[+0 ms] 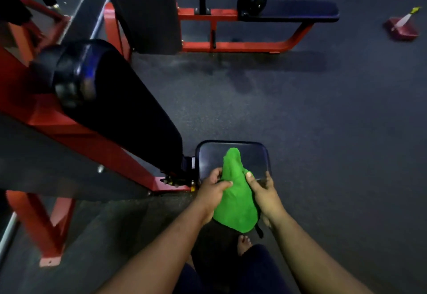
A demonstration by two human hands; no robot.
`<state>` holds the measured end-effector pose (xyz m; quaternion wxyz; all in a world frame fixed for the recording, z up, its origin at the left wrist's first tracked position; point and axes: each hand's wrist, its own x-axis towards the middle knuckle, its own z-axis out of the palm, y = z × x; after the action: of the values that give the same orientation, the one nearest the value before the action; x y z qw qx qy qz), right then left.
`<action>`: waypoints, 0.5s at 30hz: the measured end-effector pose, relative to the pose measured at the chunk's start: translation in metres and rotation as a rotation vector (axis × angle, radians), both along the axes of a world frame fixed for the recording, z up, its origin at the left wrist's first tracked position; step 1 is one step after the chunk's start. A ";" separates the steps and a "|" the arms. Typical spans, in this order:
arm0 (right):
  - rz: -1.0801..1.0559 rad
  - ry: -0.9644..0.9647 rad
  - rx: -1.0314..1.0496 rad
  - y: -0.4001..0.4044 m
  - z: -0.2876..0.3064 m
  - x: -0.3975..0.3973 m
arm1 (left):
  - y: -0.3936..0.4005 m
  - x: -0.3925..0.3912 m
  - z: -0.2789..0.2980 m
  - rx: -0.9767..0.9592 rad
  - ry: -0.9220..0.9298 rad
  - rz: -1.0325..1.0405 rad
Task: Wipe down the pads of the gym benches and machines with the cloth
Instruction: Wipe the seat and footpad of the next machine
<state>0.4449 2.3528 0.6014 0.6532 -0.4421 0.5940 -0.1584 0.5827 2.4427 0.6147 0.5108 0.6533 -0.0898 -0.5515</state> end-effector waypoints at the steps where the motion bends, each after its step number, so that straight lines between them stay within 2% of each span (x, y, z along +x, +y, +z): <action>1: -0.041 -0.062 0.067 -0.011 -0.002 -0.003 | -0.008 -0.006 -0.005 0.006 0.019 0.024; 3: -0.031 -0.083 0.044 -0.029 -0.007 -0.007 | -0.020 -0.015 -0.018 0.027 0.002 0.036; 5: 0.048 -0.052 -0.087 -0.054 -0.025 -0.011 | -0.038 -0.024 -0.037 0.076 -0.100 0.036; 10: 0.430 0.135 -0.476 -0.135 -0.086 -0.002 | -0.094 -0.038 -0.105 0.148 -0.324 0.101; 11: 0.522 0.220 -0.563 -0.154 -0.108 0.002 | -0.106 -0.040 -0.127 0.163 -0.355 0.105; 13: 0.731 0.520 -0.744 -0.179 -0.137 0.013 | -0.115 -0.038 -0.160 0.245 -0.461 0.079; 15: 0.995 0.709 -0.855 -0.193 -0.173 0.024 | -0.114 -0.037 -0.200 0.411 -0.647 0.053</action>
<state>0.4686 2.1603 0.4289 0.1881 -0.8988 0.3854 0.0907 0.5455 2.3290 0.4151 0.3283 0.8846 -0.1169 -0.3097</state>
